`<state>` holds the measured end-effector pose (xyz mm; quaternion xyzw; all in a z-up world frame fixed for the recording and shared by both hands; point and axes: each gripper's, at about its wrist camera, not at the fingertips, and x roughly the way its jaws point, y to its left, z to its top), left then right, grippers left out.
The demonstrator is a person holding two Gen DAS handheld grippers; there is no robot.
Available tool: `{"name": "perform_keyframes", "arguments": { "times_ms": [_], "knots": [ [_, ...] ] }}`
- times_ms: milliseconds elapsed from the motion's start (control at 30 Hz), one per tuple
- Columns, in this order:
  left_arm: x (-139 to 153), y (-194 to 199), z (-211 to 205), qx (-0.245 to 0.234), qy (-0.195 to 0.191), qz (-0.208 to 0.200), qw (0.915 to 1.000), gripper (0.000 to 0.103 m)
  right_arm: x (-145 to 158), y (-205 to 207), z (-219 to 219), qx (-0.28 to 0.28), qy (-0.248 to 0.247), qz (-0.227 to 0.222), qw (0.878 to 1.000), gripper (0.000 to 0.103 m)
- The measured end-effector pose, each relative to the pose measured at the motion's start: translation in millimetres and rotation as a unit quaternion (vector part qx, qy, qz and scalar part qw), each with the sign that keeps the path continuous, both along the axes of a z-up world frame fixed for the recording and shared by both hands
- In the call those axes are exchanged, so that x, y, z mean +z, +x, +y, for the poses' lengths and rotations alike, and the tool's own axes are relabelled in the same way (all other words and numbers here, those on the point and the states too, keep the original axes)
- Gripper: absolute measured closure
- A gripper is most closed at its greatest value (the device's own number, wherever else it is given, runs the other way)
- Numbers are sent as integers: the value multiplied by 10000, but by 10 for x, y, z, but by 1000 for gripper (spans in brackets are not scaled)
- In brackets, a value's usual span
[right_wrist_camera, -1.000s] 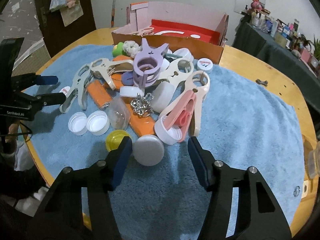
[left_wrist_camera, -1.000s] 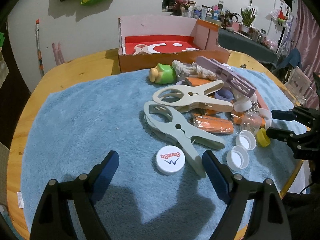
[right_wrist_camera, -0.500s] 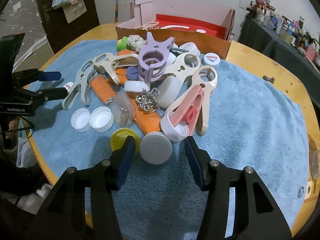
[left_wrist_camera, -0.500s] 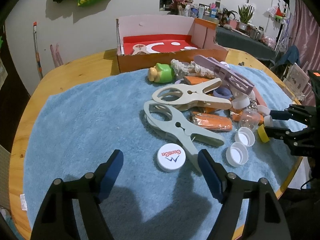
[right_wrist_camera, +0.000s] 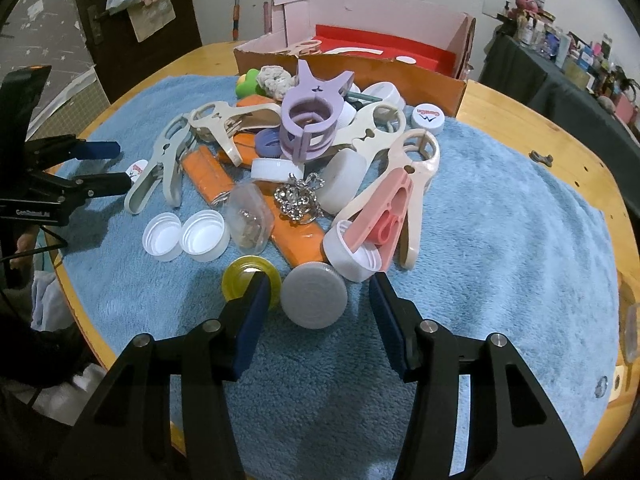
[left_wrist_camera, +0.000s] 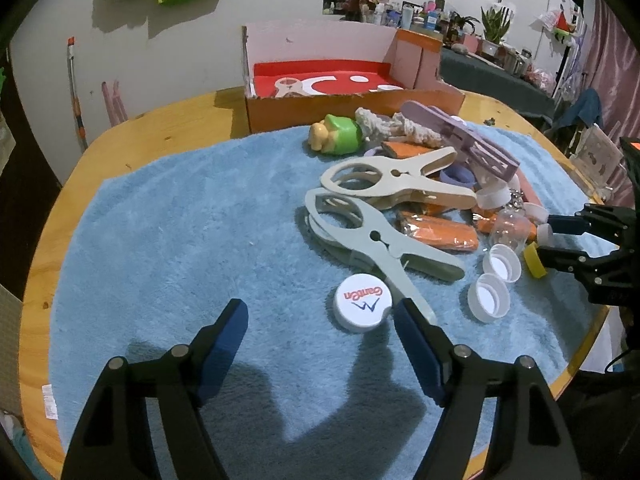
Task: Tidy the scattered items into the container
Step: 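Move the left gripper to the white GanEn cap while the right gripper moves to a white round lid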
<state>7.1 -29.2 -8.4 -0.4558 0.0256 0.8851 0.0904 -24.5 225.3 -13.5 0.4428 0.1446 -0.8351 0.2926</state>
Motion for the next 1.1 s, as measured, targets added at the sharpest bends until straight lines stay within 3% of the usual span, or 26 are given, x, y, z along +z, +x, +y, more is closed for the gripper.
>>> {"name": "perform_keyframes", "arguments": {
  "times_ms": [1100],
  "knots": [
    [-50, -48, 27, -59, -26, -43, 10000, 38, 13, 62, 22, 20, 126, 37, 9999, 53]
  ]
}}
